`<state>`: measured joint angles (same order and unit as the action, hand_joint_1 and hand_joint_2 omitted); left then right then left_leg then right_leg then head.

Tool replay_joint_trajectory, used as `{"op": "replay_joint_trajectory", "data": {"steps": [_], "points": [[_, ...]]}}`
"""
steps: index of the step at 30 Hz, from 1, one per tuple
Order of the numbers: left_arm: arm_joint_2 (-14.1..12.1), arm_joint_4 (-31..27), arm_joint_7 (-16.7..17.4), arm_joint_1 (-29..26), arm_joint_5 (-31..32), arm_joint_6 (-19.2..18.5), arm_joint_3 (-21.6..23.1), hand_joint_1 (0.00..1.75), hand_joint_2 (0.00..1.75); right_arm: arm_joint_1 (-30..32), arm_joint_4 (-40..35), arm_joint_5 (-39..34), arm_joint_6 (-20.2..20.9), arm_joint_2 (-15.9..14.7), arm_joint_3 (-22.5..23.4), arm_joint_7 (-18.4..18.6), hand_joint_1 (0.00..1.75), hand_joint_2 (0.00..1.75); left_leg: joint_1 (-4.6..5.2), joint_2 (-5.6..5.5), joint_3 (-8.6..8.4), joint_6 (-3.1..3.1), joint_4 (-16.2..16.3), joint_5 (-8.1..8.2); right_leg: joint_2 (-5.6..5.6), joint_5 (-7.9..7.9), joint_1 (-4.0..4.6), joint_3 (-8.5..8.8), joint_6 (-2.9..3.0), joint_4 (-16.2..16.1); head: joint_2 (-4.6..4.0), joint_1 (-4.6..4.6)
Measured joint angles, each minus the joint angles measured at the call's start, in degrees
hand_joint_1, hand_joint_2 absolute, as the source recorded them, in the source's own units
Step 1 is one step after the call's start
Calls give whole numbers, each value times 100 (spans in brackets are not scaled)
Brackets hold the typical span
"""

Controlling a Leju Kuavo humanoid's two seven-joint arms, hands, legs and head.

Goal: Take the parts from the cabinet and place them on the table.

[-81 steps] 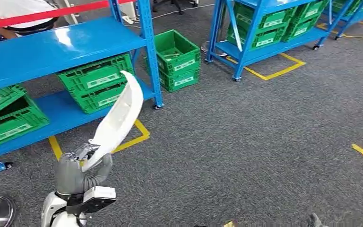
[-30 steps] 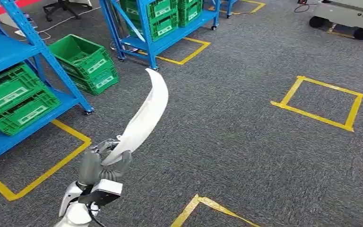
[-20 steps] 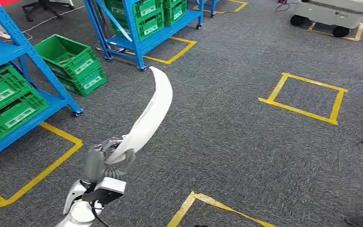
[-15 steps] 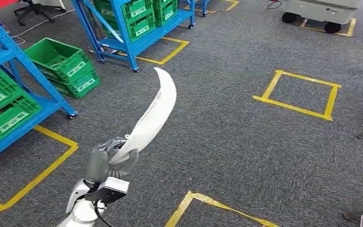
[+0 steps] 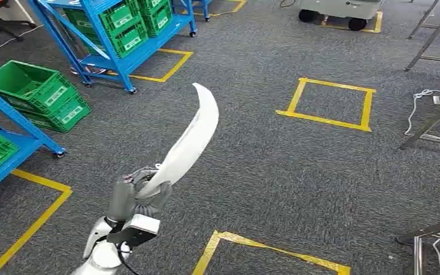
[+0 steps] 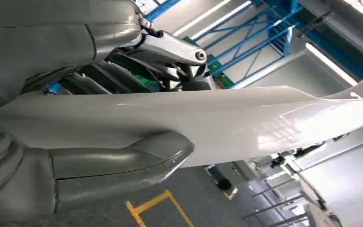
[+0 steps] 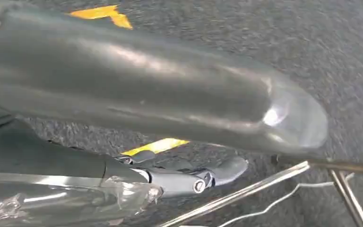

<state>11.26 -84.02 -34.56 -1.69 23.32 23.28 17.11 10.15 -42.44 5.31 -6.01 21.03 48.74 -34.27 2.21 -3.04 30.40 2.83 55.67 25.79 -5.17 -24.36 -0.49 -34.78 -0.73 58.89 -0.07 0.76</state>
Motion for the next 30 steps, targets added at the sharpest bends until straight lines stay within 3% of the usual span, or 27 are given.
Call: {"op": "replay_joint_trajectory", "data": {"steps": [1,3,4,5,6,8,9,10,11,12,13,14,15,16,17,19,20,22,23,24,25,26,28,29,30], "points": [[2,4,2,7,0,-2,0,175,175,22,-2,-51,-38,9,-40,9,0,0,26,8,6,-10,-14,-4,-27,32,-34,-23,-34,-34,0,26],[15,11,2,16,2,-2,18,175,175,112,-26,-180,-112,11,-145,39,0,0,37,50,-38,81,-161,-91,-99,104,-56,-10,-125,-143,0,-57],[33,18,2,26,0,-2,44,175,175,140,-55,-261,-171,9,-190,64,0,0,-37,122,-115,5,-334,-197,28,93,-31,-70,-102,-92,0,-41],[46,26,2,40,2,-11,59,175,175,175,-97,-333,-219,9,-247,74,0,0,-40,145,-137,-10,-377,-208,252,-44,0,-135,-124,54,0,-31],[52,28,2,50,2,-15,66,175,175,189,-144,-385,-256,9,-321,101,0,0,-55,196,-142,-8,-381,-217,358,-259,-10,-293,-160,391,0,6],[52,61,18,48,0,-15,66,175,175,210,-208,-433,-287,7,-416,116,0,0,-82,342,-133,-46,-366,-196,446,-669,-48,-730,-242,1324,0,24],[52,79,22,48,2,-15,68,175,175,230,-234,-461,-293,7,-452,120,0,0,-100,402,-137,-68,-365,-185,463,-720,-74,-836,-288,1558,0,13],[52,92,22,50,7,-15,79,175,175,259,-267,-498,-319,7,-498,138,0,0,-129,462,-142,-114,-358,-175,478,-635,-109,-800,-339,1507,0,22],[55,101,22,53,7,-15,90,175,175,292,-300,-540,-361,7,-547,158,0,0,-165,507,-146,-158,-337,-156,497,-456,-148,-636,-394,1216,0,17],[57,107,22,65,7,-17,94,175,175,325,-350,-595,-396,4,-606,182,0,0,-218,549,-143,-224,-279,-118,549,-218,-199,-348,-465,709,0,20],[59,111,22,82,7,-17,101,175,175,357,-405,-650,-442,4,-671,197,0,0,-271,588,-131,-304,-179,-55,669,-18,-261,-16,-557,174,0,22],[57,114,22,107,7,-22,101,175,175,358,-422,-704,-477,29,-748,223,0,0,-208,616,-102,-389,-82,8,761,-174,-235,14,-637,135,0,48],[61,114,22,135,7,-22,109,175,175,383,-473,-746,-499,48,-827,241,0,0,-223,630,-47,-421,60,100,696,-132,-283,25,-488,108,0,77],[66,114,22,158,11,-24,129,175,175,407,-514,-770,-521,42,-866,256,0,0,-222,638,-41,-426,44,91,644,-162,-281,-14,-366,174,0,8],[66,114,22,166,15,-30,164,175,175,421,-555,-792,-542,42,-896,265,0,0,-221,644,-47,-427,31,87,626,-176,-264,-37,-328,209,0,-48],[70,120,22,180,18,-33,208,175,175,452,-604,-824,-560,41,-966,278,0,0,-280,629,-49,-477,61,134,523,-174,-224,-64,-217,223,0,-50],[74,120,22,186,18,-33,221,175,175,474,-640,-831,-566,42,-994,278,0,0,-287,519,6,-476,210,288,505,-159,-209,-66,-175,220,0,-55],[76,122,22,200,17,-33,232,175,175,496,-704,-835,-566,39,-1021,278,0,0,-276,390,437,-437,1127,819,425,-117,-162,-83,-108,177,0,-85],[77,129,22,200,17,-33,232,175,175,504,-715,-837,-566,39,-1032,278,0,0,-272,362,677,-409,1600,1005,378,-105,-135,-102,-89,175,0,-81],[74,140,22,198,17,-33,232,175,175,517,-726,-840,-566,37,-1045,278,0,0,-263,341,852,-372,1922,1087,333,-102,-112,-118,-80,175,0,-83],[74,149,22,196,17,-33,234,175,175,526,-732,-844,-566,37,-1054,280,0,0,-248,322,896,-334,1973,1033,283,-96,-95,-122,-69,175,0,-81],[74,153,22,199,17,-33,236,175,175,537,-741,-853,-566,37,-1062,280,0,0,-222,305,819,-292,1783,830,221,-94,-87,-121,-66,175,0,-83],[77,153,22,206,17,-33,247,175,175,541,-748,-859,-553,37,-1082,286,0,0,-183,225,376,-220,863,281,102,-86,-87,-101,-67,173,0,-83],[76,153,22,214,17,-33,251,175,175,547,-750,-857,-553,37,-1102,289,0,0,-184,34,182,-191,453,109,64,-74,-104,-107,-79,165,0,-83],[79,153,22,217,17,-33,265,175,175,538,-752,-848,-551,37,-1110,295,0,0,-169,-43,104,-179,235,114,17,-73,-68,-133,-101,206,0,-83]]}}
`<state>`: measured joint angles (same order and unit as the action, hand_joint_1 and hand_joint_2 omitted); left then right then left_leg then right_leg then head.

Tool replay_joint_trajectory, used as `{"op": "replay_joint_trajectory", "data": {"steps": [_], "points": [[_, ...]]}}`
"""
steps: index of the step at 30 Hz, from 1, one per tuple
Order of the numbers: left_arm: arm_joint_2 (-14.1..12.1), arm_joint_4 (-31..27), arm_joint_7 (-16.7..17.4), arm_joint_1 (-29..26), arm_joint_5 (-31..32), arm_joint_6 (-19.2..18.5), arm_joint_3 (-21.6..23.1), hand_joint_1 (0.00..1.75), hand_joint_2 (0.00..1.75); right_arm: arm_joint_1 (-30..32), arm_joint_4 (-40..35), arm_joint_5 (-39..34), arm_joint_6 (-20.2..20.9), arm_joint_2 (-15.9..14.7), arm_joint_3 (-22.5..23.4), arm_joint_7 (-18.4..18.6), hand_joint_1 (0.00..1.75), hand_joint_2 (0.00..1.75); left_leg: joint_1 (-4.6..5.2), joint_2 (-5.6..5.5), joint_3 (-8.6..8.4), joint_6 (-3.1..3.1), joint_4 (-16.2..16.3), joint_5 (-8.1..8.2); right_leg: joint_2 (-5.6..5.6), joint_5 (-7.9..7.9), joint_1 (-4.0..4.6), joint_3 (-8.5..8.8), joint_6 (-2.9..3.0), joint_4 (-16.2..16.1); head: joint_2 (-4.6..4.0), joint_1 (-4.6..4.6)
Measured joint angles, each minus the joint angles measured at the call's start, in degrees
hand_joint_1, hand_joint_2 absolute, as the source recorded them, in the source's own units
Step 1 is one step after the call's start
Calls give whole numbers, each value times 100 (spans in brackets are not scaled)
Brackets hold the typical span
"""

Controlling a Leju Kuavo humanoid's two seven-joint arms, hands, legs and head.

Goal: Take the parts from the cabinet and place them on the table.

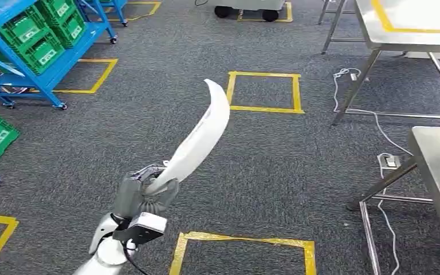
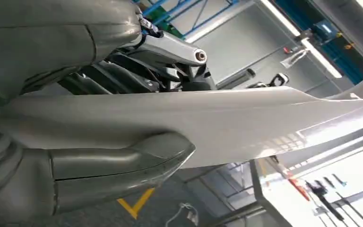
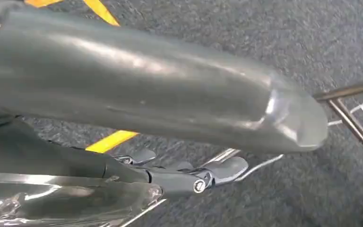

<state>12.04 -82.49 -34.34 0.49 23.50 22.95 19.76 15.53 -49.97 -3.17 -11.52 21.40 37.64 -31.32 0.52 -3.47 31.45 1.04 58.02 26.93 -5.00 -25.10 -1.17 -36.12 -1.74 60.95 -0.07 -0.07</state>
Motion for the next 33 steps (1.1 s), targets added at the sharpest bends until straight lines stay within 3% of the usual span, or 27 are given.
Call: {"op": "replay_joint_trajectory", "data": {"steps": [1,3,4,5,6,7,8,9,10,11,12,13,14,15,16,19,20,21,22,24,25,26,27,29,30,31,33], "points": [[-2,0,0,4,0,0,7,175,175,5,-2,18,13,0,0,7,0,0,-5,44,-11,-73,-49,31,-37,22,-17,-34,-30,-16,0,4],[-2,0,0,-4,0,0,22,175,175,48,-2,76,61,0,0,24,0,0,30,73,1,-74,-56,9,-94,76,-65,-38,-115,-93,0,0],[4,0,0,-4,0,0,26,175,175,59,-2,90,72,0,0,26,0,0,-5,116,-15,-51,-143,-55,-101,84,-61,-70,-150,-89,0,13],[11,0,0,-6,0,0,33,175,175,64,-2,101,79,-2,0,28,0,0,-9,179,-32,-39,-178,-83,136,7,-43,-136,-127,7,0,11],[11,-2,-4,-6,0,0,39,175,175,57,-2,105,81,-2,0,30,0,0,-8,211,-28,-6,-181,-87,331,-179,-6,-242,-137,247,0,26],[9,0,-4,-18,-2,-9,37,175,175,46,-2,105,81,-2,0,33,0,0,0,274,-26,4,-180,-84,403,-424,0,-423,-160,677,0,28],[7,0,-4,-39,-2,-18,37,175,175,38,-2,111,87,-4,-7,35,0,0,11,343,-23,10,-179,-83,433,-662,1,-643,-177,1184,0,22],[4,2,-4,-50,-2,-22,37,175,175,42,-2,126,94,-9,-7,35,0,0,17,398,-19,14,-177,-83,443,-793,1,-787,-193,1537,0,24],[0,2,-4,-65,0,-31,37,175,175,50,-2,157,111,-9,-2,37,0,0,22,449,-20,14,-177,-84,446,-791,1,-811,-204,1652,0,24],[-2,4,-4,-74,-2,-31,35,175,175,50,-2,195,140,-9,7,35,0,0,22,495,-22,14,-175,-83,453,-670,1,-697,-207,1489,0,22],[-2,4,-4,-77,0,-31,29,175,175,48,-2,227,179,-15,20,35,0,0,22,536,-25,10,-171,-81,473,-475,2,-467,-204,1101,0,26],[-2,2,-4,-80,-2,-31,24,175,175,40,-2,289,221,-20,39,33,0,0,22,572,-36,2,-168,-76,534,-246,2,-132,-193,532,0,24],[-2,2,-4,-82,0,-31,17,175,175,22,-2,347,266,-28,68,18,0,0,24,602,-49,-21,-153,-61,709,-105,9,188,-187,9,0,26],[-2,2,-4,-90,0,-26,9,175,175,-17,2,400,315,-28,92,13,0,0,78,642,-35,-57,-128,-35,781,-184,56,289,-144,-124,0,26],[-11,2,-4,-103,0,-17,0,175,175,-46,4,457,354,-28,135,-4,0,0,76,669,-28,-75,-116,-39,692,-139,44,268,-67,-146,0,4],[-17,2,-4,-148,7,-11,-4,175,175,-91,28,633,467,-35,297,-37,0,0,53,753,-35,-148,-133,-62,593,-95,59,229,21,-168,0,22],[-17,-7,-4,-155,15,-11,-13,175,175,-108,44,708,520,-35,347,-52,0,0,35,645,-21,-196,-89,15,553,-66,29,238,66,-192,0,13],[-20,-15,-15,-159,28,-11,-22,175,175,-139,55,762,563,-35,404,-72,0,0,24,491,74,-236,115,183,524,-50,16,230,92,-201,0,-11],[-26,-15,-17,-167,42,-13,-33,175,175,-179,66,809,606,-35,470,-92,0,0,5,417,270,-264,547,424,489,-38,14,212,112,-203,0,0],[-48,-15,-17,-217,52,-15,-55,175,175,-240,100,896,677,-35,588,-114,0,0,-28,381,713,-299,1462,794,395,-25,13,178,126,-203,0,-2],[-59,-15,-17,-244,57,-17,-59,175,175,-258,120,933,702,-35,632,-122,0,0,-42,377,840,-305,1697,824,342,-17,13,166,125,-203,0,-4],[-68,-15,-17,-261,68,-20,-63,175,175,-271,147,957,721,-35,682,-131,0,0,-55,373,813,-310,1617,692,292,-6,9,162,117,-203,0,-4],[-74,-15,-17,-264,68,-20,-66,175,175,-285,175,986,734,-35,724,-140,0,0,-72,363,674,-312,1318,473,241,4,3,161,101,-202,0,-2],[-81,-15,-17,-262,70,-22,-72,175,175,-340,236,1056,785,-35,800,-166,0,0,-120,259,158,-325,324,-15,127,30,-22,161,58,-202,0,-4],[-83,-15,-17,-258,70,-46,-77,175,175,-369,260,1113,811,-35,848,-184,0,0,-151,71,-10,-344,-9,-42,92,42,-16,140,21,-197,0,-7],[-83,-18,-20,-255,59,-112,-77,175,175,-411,286,1210,852,-35,904,-197,0,0,-142,46,-28,-303,-132,-9,28,43,1,90,-19,-161,0,2],[-101,-15,-48,-267,-129,-366,-87,175,175,-441,367,1412,951,-35,1025,-197,0,0,-89,93,-1,-220,-111,-35,-25,114,-48,72,-116,-240,0,-4]]}}
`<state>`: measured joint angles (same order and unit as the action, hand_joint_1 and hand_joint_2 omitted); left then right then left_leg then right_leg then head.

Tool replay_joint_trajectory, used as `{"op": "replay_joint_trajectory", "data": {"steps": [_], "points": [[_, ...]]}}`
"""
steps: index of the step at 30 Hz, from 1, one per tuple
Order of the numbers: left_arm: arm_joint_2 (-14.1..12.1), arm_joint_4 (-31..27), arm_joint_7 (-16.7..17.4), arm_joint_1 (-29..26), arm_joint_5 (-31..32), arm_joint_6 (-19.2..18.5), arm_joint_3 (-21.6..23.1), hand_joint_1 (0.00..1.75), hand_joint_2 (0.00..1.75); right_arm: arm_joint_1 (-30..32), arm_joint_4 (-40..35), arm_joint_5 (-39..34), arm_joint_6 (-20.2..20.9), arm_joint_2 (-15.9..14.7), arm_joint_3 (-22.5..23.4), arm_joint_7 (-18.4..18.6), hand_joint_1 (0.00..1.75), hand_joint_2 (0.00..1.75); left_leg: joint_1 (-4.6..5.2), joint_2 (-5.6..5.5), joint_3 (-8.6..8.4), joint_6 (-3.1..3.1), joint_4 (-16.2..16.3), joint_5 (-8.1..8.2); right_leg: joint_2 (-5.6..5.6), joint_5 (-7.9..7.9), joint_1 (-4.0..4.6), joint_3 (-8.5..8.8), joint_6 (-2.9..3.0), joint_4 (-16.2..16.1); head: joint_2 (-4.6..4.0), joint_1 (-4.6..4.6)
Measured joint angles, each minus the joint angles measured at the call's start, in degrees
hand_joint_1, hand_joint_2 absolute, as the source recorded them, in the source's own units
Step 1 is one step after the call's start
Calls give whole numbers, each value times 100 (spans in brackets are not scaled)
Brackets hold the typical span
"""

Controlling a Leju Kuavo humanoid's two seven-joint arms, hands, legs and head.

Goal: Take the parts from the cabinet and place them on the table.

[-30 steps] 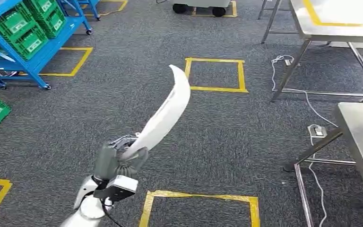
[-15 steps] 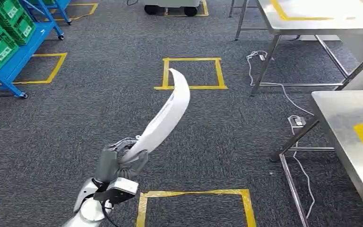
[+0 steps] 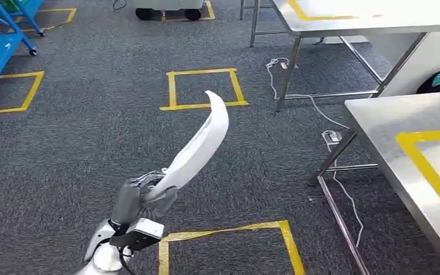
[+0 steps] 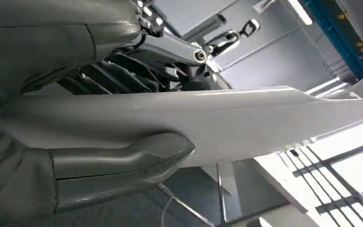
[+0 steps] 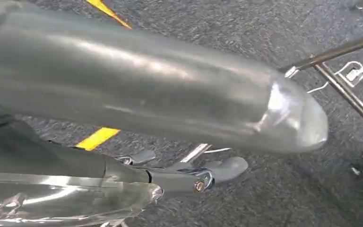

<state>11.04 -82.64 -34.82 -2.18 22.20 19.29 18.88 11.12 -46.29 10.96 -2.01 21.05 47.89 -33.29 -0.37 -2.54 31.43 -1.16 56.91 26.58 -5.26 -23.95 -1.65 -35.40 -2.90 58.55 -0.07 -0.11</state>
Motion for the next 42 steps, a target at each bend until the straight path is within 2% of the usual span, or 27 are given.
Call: {"op": "replay_joint_trajectory", "data": {"steps": [1,2,3,4,6,7,8,10,11,12,16,17,18,19,21,23,24,26,27,28,32,33,35,37,38,40,42], "points": [[-4,0,-30,1,-119,-134,-9,175,175,-2,50,132,48,0,80,0,0,0,10,40,-1,50,-15,-31,-31,22,-15,-7,-44,-30,0,11],[-4,-2,-65,6,-194,-215,-18,175,175,-16,87,198,91,0,152,-2,0,0,-12,98,-8,116,-58,-73,54,-2,-23,-62,-53,11,0,2],[-4,-2,-98,9,-261,-300,-30,175,175,-47,113,272,113,0,227,-11,0,0,-3,129,-4,159,-58,-76,312,-159,6,-130,-43,197,0,42],[-4,0,-122,3,-325,-393,-48,175,175,-96,140,356,160,0,290,-24,0,0,10,178,3,198,-58,-76,417,-390,25,-284,-46,553,0,50],[-17,2,-162,-18,-424,-570,-107,175,175,-181,201,569,270,0,450,-59,0,0,50,304,21,226,-56,-82,471,-858,35,-704,-50,1544,0,46],[-31,11,-177,-19,-423,-634,-127,175,175,-209,223,658,299,0,529,-77,0,0,67,360,29,233,-54,-87,473,-939,40,-809,-47,1823,0,46],[-39,20,-192,-19,-419,-695,-140,175,175,-222,238,743,352,0,623,-101,0,0,79,403,31,235,-54,-88,476,-877,46,-756,-37,1786,0,44],[-42,44,-201,-19,-413,-780,-146,175,175,-260,266,905,435,0,780,-129,0,0,88,474,22,234,-49,-87,509,-508,62,-283,-2,1028,0,46],[-42,48,-205,-18,-406,-801,-153,175,175,-287,277,965,470,0,871,-144,0,0,88,508,16,225,-43,-82,590,-311,71,40,15,479,0,48],[-44,50,-210,-17,-402,-823,-162,175,175,-321,284,994,485,0,935,-151,0,0,102,543,15,203,-28,-72,794,-319,97,243,22,74,0,48],[-50,59,-229,-14,-369,-847,-190,175,175,-392,336,1075,494,0,1110,-175,0,0,127,661,28,97,-28,-100,621,-268,134,233,126,54,0,35],[-50,59,-229,-8,-362,-863,-197,175,175,-401,341,1121,522,0,1160,-192,0,0,124,648,37,62,-18,-70,583,-231,99,249,178,18,0,39],[-50,59,-229,-5,-345,-893,-203,175,175,-408,354,1177,557,0,1217,-212,0,0,106,476,77,7,75,31,553,-216,89,244,203,10,0,29],[-52,63,-227,-2,-299,-924,-212,175,175,-430,360,1257,594,0,1265,-221,0,0,90,360,210,-23,391,246,525,-204,81,231,227,10,0,26],[-63,116,-188,-2,-207,-954,-238,175,175,-504,395,1394,669,0,1386,-227,0,0,62,300,677,-59,1371,697,426,-188,81,195,249,10,0,28],[-74,179,-173,-2,-137,-955,-243,175,175,-547,428,1507,690,0,1503,-229,0,0,46,292,910,-68,1802,749,330,-176,80,178,250,11,0,28],[-76,212,-173,2,-107,-957,-245,175,175,-556,448,1579,699,0,1562,-232,0,0,35,285,826,-67,1614,561,276,-170,76,178,240,11,0,26],[-76,254,-155,23,-91,-957,-247,175,175,-585,483,1639,728,0,1644,-238,0,0,3,216,373,-64,699,49,165,-153,58,181,211,12,0,28],[-76,267,-155,39,-80,-954,-249,175,175,-600,496,1652,734,0,1681,-240,0,0,-28,51,130,-75,229,-126,120,-145,52,170,184,12,0,26],[-76,286,-155,56,-76,-957,-249,175,175,-622,498,1663,741,-2,1711,-243,0,0,-48,-147,41,-79,2,-58,71,-152,87,130,139,52,0,20],[-72,350,-111,75,-19,-944,-267,175,175,-617,540,1742,782,-2,1812,-260,0,0,-9,4,76,93,-47,-112,-78,-59,13,28,-32,-41,0,20],[-64,363,-59,99,57,-924,-273,175,175,-619,548,1832,813,-2,1858,-280,0,0,-14,70,70,132,-63,-130,114,-127,22,-8,-32,49,0,33],[-55,402,-8,121,121,-909,-284,175,175,-687,557,2019,887,-2,1974,-313,0,0,4,145,77,197,-62,-129,398,-539,63,-322,-36,740,0,94],[-57,494,42,122,140,-909,-310,175,175,-744,572,2144,964,-2,2085,-334,0,0,42,254,84,217,-58,-128,464,-901,63,-727,-38,1640,0,90],[-57,542,53,124,149,-909,-321,175,175,-757,579,2198,994,-2,2144,-341,0,0,55,291,84,218,-57,-128,472,-912,63,-789,-37,1810,0,92],[-55,606,66,139,171,-909,-334,175,175,-767,588,2279,1016,-7,2253,-356,0,0,59,320,80,217,-53,-128,476,-598,66,-492,-18,1321,0,92],[-46,649,70,170,180,-909,-347,175,175,-784,592,2319,1045,-13,2323,-372,0,0,58,326,70,206,-41,-125,523,-186,65,121,4,255,0,94]]}}
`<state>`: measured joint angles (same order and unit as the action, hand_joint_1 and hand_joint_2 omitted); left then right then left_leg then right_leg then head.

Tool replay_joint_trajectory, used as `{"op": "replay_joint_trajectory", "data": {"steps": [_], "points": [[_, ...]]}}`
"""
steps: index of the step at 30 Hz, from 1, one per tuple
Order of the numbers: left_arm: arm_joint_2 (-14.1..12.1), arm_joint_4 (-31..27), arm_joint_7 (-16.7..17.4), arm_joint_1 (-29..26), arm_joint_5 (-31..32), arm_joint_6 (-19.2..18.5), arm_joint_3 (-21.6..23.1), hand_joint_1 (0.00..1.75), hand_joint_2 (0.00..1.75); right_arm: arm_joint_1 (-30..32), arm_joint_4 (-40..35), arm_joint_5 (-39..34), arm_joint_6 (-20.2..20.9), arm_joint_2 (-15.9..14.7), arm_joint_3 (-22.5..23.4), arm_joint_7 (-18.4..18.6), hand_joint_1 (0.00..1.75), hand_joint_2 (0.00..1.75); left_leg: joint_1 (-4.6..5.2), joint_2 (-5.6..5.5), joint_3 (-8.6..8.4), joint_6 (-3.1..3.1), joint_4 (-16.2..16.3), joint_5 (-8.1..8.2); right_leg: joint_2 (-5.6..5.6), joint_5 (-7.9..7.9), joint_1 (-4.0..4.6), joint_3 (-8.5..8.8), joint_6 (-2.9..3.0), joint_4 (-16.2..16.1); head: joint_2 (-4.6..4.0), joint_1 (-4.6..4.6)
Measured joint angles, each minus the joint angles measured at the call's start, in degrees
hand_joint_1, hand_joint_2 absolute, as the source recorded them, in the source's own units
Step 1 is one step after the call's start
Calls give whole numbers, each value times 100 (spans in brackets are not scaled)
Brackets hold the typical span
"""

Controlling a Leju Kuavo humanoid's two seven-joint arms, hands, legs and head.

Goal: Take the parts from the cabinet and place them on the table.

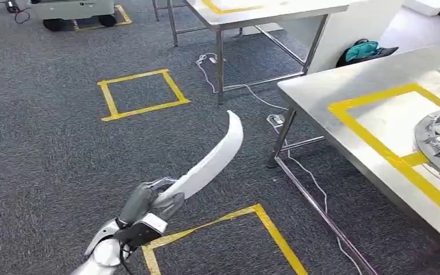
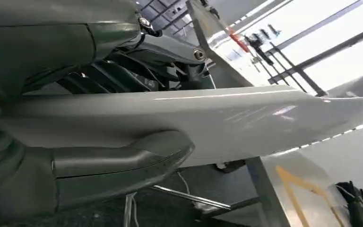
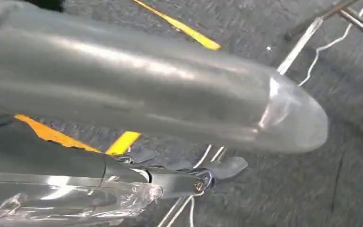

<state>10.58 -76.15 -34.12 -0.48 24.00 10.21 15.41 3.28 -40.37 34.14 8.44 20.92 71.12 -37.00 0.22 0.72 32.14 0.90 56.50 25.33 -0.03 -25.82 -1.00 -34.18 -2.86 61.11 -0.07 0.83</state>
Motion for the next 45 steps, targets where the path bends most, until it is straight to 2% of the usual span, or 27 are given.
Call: {"op": "replay_joint_trajectory", "data": {"steps": [1,2,3,5,7,10,12,14,19,20,21,24,25,26,27,29,30,31,32,34,36,39,40,41,42,44,45], "points": [[7,13,4,18,0,0,-13,175,175,-36,7,20,26,0,35,-9,0,0,40,6,20,-48,21,6,35,-113,35,124,9,-232,0,-2],[7,26,15,34,6,0,-28,175,175,-59,11,39,48,0,70,-28,0,0,42,9,38,-71,37,1,10,-64,24,134,55,-239,0,-15],[13,37,24,39,15,0,-33,175,175,-71,22,66,57,0,92,-35,0,0,41,9,46,-80,37,-3,5,-47,15,124,52,-249,0,-15],[11,55,48,39,31,-2,-39,175,175,-77,35,87,57,-2,142,-50,0,0,47,8,50,99,37,-26,1,-30,19,116,21,-250,0,-15],[11,66,50,44,35,0,-53,175,175,-85,37,131,63,-2,197,-70,0,0,42,8,45,89,9,-43,-7,-28,37,109,31,-249,0,-15],[15,70,50,44,35,0,-57,175,175,-97,50,153,85,-2,236,-76,0,0,33,9,46,-6,-36,-87,-6,-21,50,84,86,-246,0,-15],[15,74,50,43,35,-2,-61,175,175,-107,52,155,85,-2,245,-76,0,0,23,9,49,-120,-57,-99,-5,-15,53,70,98,-244,0,-13],[15,77,50,43,35,0,-64,175,175,-111,55,177,96,-2,256,-76,0,0,21,9,56,-136,-59,-103,-4,-7,54,65,111,-243,0,-11],[15,77,52,45,35,-2,-74,175,175,-119,55,223,146,2,293,-85,0,0,60,8,85,7,-84,-81,-2,38,16,83,24,-320,0,-20],[31,79,52,39,37,-2,-77,175,175,-120,55,225,146,0,299,-90,0,0,-5,19,11,2,-208,-184,0,18,17,24,10,-273,0,-9],[33,77,52,48,35,-2,-83,175,175,-117,55,229,146,0,310,-96,0,0,-2,25,-10,14,-235,-184,-2,-108,36,-31,-4,-122,0,-6],[44,85,52,46,35,-2,-94,175,175,-114,55,236,146,0,339,-94,0,0,-11,27,-2,31,-232,-176,-5,-739,24,-638,-56,1174,0,26],[44,94,55,42,35,-2,-99,175,175,-110,57,238,146,0,339,-94,0,0,-11,26,-3,28,-230,-174,-4,-788,21,-761,-76,1415,0,39],[44,105,55,39,35,-4,-101,175,175,-110,57,238,146,0,343,-94,0,0,-18,25,-10,18,-228,-168,-1,-691,7,-745,-95,1373,0,26],[44,112,55,38,35,-7,-101,175,175,-113,57,240,146,0,350,-94,0,0,-27,22,-17,-4,-220,-158,1,-492,-8,-602,-113,1083,0,35],[46,116,55,39,35,-7,-103,175,175,-117,57,242,146,-2,365,-94,0,0,-76,17,-31,-88,-136,-100,39,8,-57,-46,-176,19,0,35],[44,116,55,41,35,-7,-109,175,175,-129,61,242,146,0,365,-94,0,0,-71,19,-23,-147,-93,-58,33,-105,-41,79,-208,-195,0,35],[44,116,57,43,37,-7,-114,175,175,-130,72,249,149,15,365,-96,0,0,-45,15,2,-185,-16,-15,-36,-72,-45,134,-88,-245,0,39],[50,116,55,43,35,-7,-114,175,175,-123,74,251,149,13,369,-92,0,0,-42,16,3,-191,-28,-37,-41,-82,-38,108,-13,-199,0,15],[52,116,55,39,35,-7,-116,175,175,-122,74,253,149,11,380,-94,0,0,-62,18,-4,-216,-32,-34,-57,-108,-8,88,60,-161,0,20],[55,116,55,49,35,-7,-118,175,175,-114,74,253,149,11,389,-98,0,0,-75,4,39,-267,113,106,-65,-118,-21,138,147,-176,0,5],[52,116,55,37,35,-7,-118,175,175,-128,77,280,149,11,389,-114,0,0,-74,-12,778,-281,1478,669,-75,-154,-8,156,212,-175,0,-13],[50,116,57,25,35,-7,-118,175,175,-127,77,299,149,11,391,-120,0,0,-74,-16,999,-270,1814,729,-82,-166,0,163,229,-175,0,-15],[46,116,57,16,35,-7,-120,175,175,-128,77,315,151,11,395,-129,0,0,-72,-21,1093,-253,1877,655,-94,-179,5,179,236,-175,0,-13],[44,116,57,13,37,-9,-120,175,175,-128,77,336,157,11,404,-138,0,0,-67,-30,1048,-225,1684,426,-113,-200,7,206,236,-175,0,-15],[44,116,57,14,35,-9,-120,175,175,-133,77,385,164,11,426,-146,0,0,-53,-56,658,-158,776,-167,-146,-250,0,285,211,-176,0,-13],[44,116,57,16,35,-9,-120,175,175,-134,79,402,168,11,439,-153,0,0,-39,-77,450,-126,313,-375,-159,-277,-6,302,191,-185,0,-15]]}}
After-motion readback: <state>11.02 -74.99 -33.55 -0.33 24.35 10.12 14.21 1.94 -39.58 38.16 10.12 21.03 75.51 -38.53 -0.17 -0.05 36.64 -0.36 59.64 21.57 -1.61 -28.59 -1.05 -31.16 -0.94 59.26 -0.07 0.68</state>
